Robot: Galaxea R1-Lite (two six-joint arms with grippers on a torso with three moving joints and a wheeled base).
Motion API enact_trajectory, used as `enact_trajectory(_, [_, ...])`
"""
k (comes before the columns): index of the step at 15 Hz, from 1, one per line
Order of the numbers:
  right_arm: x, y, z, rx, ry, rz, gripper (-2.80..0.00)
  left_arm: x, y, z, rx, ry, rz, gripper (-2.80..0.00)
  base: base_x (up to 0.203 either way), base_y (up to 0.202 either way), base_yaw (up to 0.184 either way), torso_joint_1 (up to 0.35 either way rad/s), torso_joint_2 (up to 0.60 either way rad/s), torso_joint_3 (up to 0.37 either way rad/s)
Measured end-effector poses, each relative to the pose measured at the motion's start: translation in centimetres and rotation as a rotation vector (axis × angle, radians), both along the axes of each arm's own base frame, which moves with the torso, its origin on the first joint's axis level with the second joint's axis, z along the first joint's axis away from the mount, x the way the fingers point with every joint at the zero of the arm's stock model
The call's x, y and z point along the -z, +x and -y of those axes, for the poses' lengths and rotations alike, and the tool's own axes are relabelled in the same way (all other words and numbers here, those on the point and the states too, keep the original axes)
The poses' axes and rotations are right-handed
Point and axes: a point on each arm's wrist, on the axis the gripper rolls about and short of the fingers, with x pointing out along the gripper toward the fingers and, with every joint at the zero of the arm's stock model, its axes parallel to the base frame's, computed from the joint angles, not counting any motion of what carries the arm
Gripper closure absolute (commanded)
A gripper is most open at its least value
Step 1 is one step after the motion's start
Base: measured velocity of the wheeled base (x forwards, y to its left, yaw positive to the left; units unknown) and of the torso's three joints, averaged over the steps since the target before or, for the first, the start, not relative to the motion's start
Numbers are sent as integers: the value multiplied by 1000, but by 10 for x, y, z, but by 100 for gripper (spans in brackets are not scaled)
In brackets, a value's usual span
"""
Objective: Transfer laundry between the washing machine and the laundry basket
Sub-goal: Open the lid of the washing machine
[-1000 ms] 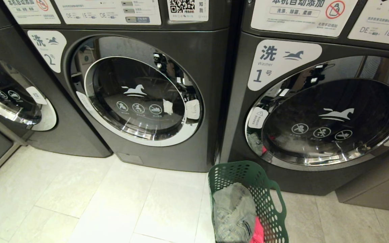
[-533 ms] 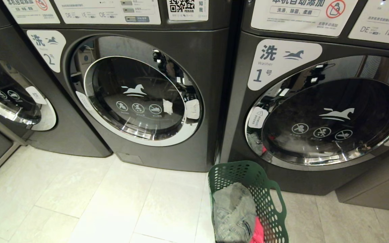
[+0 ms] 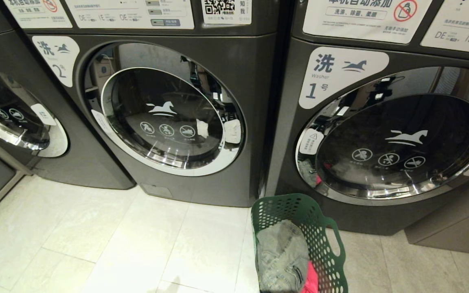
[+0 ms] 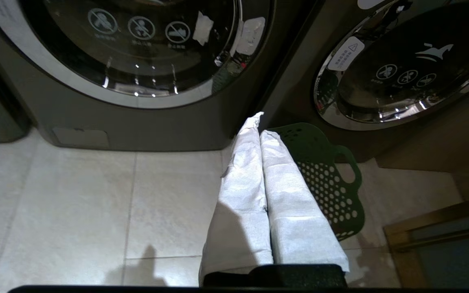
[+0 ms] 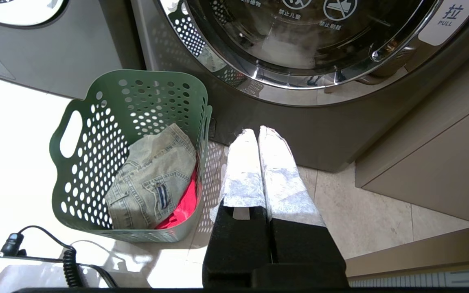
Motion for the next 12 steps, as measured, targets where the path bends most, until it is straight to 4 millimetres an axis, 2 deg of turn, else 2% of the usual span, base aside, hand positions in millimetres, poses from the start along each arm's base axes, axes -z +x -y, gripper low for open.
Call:
enact_trajectory(1, [0, 0, 0, 0, 2, 0, 0, -2, 27, 2, 37, -31, -54, -280, 0, 0, 0, 0, 0, 0])
enact_trajectory(3, [0, 0, 0, 0, 4, 0, 0, 11, 76, 7, 127, -69, -155, -280, 0, 0, 0, 0, 0, 0])
enact_trajectory(7, [0, 0, 0, 0, 5, 1, 0, 45, 151, 14, 221, -79, -258, -280, 0, 0, 0, 0, 0, 0])
enact_trajectory(10, [0, 0, 0, 0, 4, 1, 0, 65, 209, 21, 256, -38, -233, -280, 0, 0, 0, 0, 0, 0])
enact_trajectory(12, [0, 0, 0, 0, 4, 1, 0, 71, 251, 26, 289, 1, -138, -280, 0, 0, 0, 0, 0, 0])
